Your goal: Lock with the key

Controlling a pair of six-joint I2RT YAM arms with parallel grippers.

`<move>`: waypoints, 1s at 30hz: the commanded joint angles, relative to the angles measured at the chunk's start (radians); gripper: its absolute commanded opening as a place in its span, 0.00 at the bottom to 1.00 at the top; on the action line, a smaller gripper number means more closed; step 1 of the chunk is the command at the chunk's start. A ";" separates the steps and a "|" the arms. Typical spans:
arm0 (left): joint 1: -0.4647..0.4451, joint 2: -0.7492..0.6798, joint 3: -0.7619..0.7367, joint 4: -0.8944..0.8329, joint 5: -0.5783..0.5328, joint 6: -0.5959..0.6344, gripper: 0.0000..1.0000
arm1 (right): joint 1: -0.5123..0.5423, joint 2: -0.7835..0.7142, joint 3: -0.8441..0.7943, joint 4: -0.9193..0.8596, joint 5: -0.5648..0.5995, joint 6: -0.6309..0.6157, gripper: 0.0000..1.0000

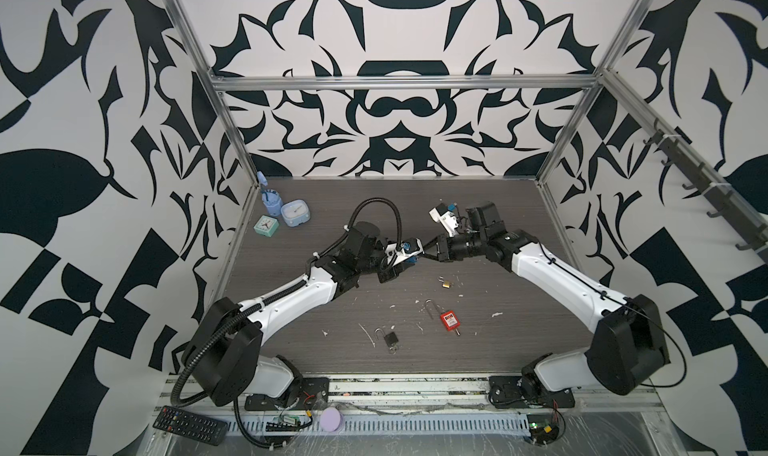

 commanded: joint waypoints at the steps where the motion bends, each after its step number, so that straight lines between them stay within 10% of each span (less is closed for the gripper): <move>1: -0.017 -0.010 0.019 0.240 0.039 0.036 0.00 | 0.067 0.010 0.006 0.019 -0.121 0.037 0.00; 30: -0.017 -0.048 0.126 0.305 0.179 -0.068 0.00 | 0.161 0.108 -0.042 0.077 -0.122 0.024 0.00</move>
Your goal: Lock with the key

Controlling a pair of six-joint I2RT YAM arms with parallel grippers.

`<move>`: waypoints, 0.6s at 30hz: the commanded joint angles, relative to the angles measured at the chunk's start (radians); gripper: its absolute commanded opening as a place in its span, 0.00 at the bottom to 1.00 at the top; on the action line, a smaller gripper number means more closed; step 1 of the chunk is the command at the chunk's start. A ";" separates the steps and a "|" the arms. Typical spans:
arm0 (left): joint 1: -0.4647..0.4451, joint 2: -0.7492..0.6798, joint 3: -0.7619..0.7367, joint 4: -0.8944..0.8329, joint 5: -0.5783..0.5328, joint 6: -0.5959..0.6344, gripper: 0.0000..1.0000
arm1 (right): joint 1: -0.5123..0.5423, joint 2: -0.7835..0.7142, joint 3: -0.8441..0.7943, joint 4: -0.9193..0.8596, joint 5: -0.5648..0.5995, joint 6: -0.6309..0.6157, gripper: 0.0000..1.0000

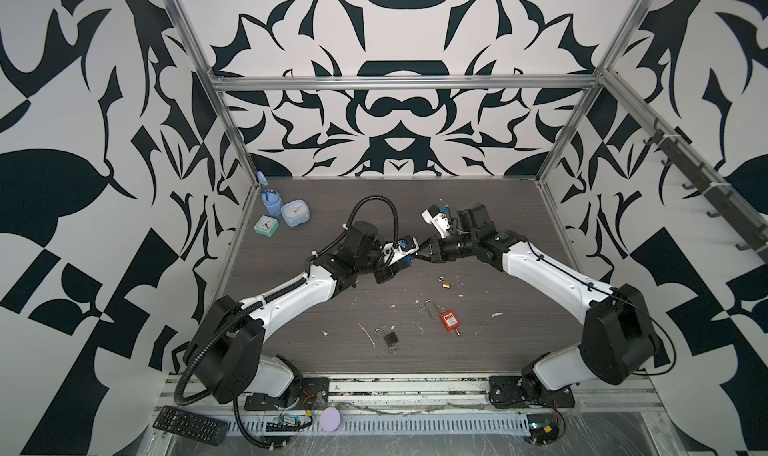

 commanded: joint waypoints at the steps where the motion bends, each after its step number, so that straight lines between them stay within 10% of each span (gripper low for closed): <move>1: -0.041 -0.062 0.125 0.357 0.163 -0.013 0.00 | 0.117 0.047 -0.038 0.005 -0.135 0.014 0.00; 18: -0.041 -0.064 0.189 0.358 0.163 -0.026 0.00 | 0.160 0.089 -0.101 0.062 -0.092 0.019 0.00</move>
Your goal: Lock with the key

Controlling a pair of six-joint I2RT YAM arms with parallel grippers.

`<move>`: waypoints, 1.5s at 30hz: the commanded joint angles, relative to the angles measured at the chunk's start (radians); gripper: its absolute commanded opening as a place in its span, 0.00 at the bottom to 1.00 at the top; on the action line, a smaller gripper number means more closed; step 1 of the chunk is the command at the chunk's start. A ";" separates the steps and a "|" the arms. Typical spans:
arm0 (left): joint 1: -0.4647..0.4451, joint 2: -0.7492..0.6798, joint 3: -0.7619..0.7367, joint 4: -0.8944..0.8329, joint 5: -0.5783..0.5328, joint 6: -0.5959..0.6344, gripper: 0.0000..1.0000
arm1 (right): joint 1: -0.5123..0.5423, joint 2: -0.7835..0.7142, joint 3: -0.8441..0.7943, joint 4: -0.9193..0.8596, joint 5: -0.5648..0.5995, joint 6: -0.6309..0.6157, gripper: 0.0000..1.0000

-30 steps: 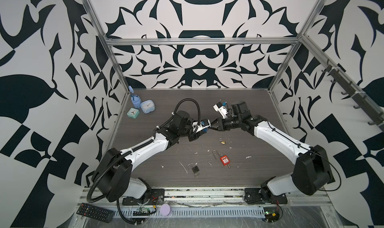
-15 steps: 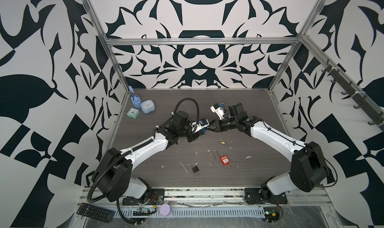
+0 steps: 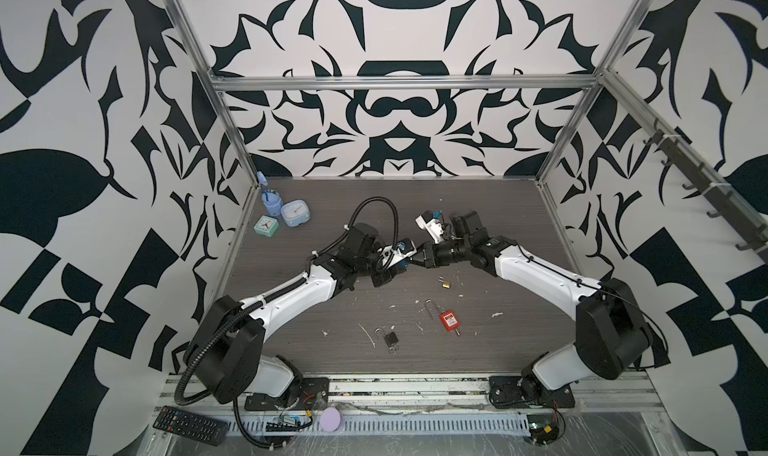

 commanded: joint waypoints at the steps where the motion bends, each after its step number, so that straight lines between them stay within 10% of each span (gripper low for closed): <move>1: -0.042 -0.062 0.182 0.446 0.192 -0.024 0.00 | 0.121 0.052 -0.051 -0.038 -0.101 -0.001 0.00; 24: -0.042 -0.103 -0.022 0.444 0.046 -0.064 0.00 | 0.084 -0.015 0.082 -0.156 -0.007 -0.054 0.00; 45: -0.039 -0.184 -0.154 0.461 -0.292 -0.320 0.00 | -0.042 -0.335 0.094 -0.044 0.246 -0.178 0.65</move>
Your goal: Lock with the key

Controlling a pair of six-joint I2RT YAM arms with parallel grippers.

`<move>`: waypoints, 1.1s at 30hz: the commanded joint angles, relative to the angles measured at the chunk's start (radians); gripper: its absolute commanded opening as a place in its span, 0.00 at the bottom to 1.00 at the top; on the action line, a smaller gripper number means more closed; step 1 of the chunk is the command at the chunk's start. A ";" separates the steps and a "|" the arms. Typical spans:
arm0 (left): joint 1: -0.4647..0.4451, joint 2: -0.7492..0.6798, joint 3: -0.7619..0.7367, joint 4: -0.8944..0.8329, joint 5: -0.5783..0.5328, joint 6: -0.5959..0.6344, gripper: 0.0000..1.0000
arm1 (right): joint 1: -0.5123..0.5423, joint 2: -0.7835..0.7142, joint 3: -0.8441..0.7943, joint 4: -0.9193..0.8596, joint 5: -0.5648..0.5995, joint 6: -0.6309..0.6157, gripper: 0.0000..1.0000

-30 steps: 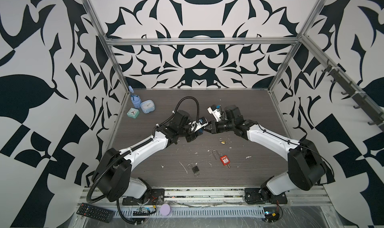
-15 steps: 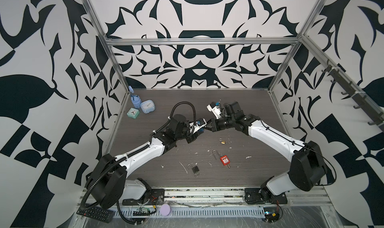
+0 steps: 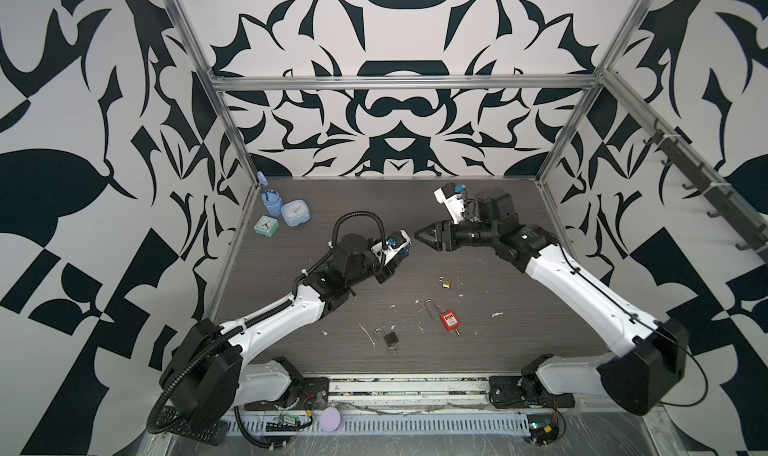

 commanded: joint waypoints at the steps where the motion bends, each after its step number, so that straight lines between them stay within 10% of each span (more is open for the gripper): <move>1: -0.001 -0.024 0.038 0.083 -0.137 -0.160 0.00 | 0.000 -0.125 -0.112 0.187 0.108 -0.044 0.66; 9: 0.029 -0.004 0.248 -0.165 -0.300 -0.569 0.00 | 0.000 -0.314 -0.376 0.490 0.157 -0.035 0.79; 18: 0.245 0.060 0.360 -0.431 -0.006 -1.291 0.00 | 0.000 -0.308 -0.498 0.791 0.095 0.141 0.78; 33: 0.290 0.160 0.360 -0.550 0.193 -1.558 0.00 | 0.005 0.052 -0.332 0.813 -0.078 0.452 0.58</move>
